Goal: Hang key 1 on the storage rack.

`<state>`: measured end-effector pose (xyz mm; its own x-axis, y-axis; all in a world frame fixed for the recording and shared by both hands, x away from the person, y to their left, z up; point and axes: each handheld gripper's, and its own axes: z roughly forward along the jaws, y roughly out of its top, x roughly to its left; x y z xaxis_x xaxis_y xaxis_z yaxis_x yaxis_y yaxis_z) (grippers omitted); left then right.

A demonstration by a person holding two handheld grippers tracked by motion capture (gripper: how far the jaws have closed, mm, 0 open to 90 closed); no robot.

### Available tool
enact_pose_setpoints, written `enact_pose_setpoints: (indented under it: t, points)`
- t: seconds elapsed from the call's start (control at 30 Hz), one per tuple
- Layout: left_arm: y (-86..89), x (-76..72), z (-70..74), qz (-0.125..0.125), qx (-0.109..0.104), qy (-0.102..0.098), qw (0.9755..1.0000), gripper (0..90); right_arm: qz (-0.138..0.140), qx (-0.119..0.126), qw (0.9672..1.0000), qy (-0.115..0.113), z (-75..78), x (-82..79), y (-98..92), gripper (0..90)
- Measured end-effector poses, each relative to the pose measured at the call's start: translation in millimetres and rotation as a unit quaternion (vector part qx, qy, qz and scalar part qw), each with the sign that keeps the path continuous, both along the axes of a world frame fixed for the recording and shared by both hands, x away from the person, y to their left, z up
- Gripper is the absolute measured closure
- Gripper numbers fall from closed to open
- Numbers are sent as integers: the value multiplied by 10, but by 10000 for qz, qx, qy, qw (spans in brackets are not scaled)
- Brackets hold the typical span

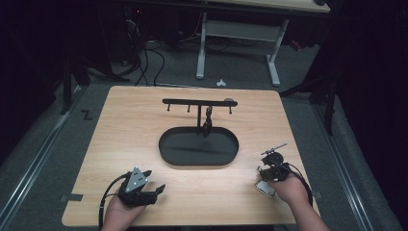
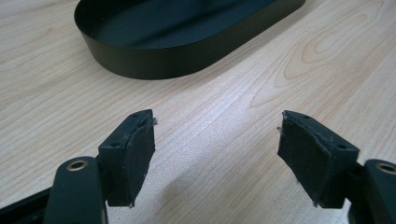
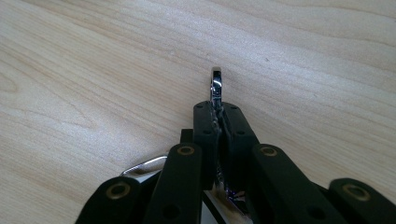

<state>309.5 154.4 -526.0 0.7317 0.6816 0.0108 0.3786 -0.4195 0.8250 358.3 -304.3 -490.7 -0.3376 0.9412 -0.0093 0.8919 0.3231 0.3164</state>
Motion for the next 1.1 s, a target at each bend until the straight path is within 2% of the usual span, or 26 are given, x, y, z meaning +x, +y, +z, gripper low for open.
enact_pose_setpoints:
  t: [0.37,0.57,0.8,0.97,1.1]
  points:
    - [-11,-7,0,-20,-2,-6,10000,275,195,-147,9997,83,-6,-1,29,859]
    - [-15,-9,0,-25,-8,-9,10000,276,178,-64,9996,196,-2,20,17,859]
    - [-15,-10,4,-48,2,-10,10000,276,182,-90,9992,354,10,60,20,861]
    - [-24,-12,3,-77,3,9,10000,276,151,31,9991,387,5,76,-2,863]
    - [-26,-11,4,-78,10,8,10000,276,147,33,9990,419,10,80,-13,864]
